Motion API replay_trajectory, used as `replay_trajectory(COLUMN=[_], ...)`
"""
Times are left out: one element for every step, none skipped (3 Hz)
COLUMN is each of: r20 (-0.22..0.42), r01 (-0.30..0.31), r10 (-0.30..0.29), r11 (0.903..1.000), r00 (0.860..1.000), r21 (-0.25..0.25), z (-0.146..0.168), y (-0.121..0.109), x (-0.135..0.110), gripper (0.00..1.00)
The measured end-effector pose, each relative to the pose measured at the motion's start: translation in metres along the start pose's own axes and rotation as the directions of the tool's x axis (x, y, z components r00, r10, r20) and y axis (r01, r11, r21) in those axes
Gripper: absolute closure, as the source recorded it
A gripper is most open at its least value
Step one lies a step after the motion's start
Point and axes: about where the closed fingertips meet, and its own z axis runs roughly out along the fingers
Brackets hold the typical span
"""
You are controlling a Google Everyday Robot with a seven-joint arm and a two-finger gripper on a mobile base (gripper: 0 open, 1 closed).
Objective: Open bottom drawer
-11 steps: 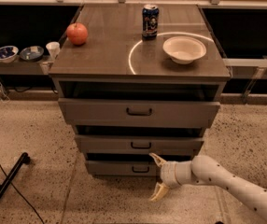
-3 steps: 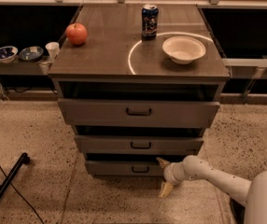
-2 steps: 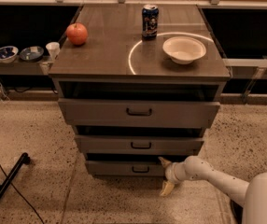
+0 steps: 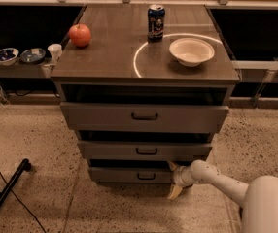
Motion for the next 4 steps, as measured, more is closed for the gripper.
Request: replay_trajectory(r20=[-0.024,-0.031,-0.040,-0.045], r01=[-0.006,-0.017,-0.020,-0.019], r10=[0.006,0.016,0.018,0.017], r11=[0.9999,0.9996,0.9991,0.9986], r00=[1.000,0.999,0.999,0.999], r21=[-0.013,-0.025,-0.037,-0.048], z=[0.012,0.019,0.024,0.027], y=[-0.007,-0.012,-0.015,-0.016], x=[0.010,0.018,0.022,0.023], gripper=[0.01,0.12,0.13,0.25])
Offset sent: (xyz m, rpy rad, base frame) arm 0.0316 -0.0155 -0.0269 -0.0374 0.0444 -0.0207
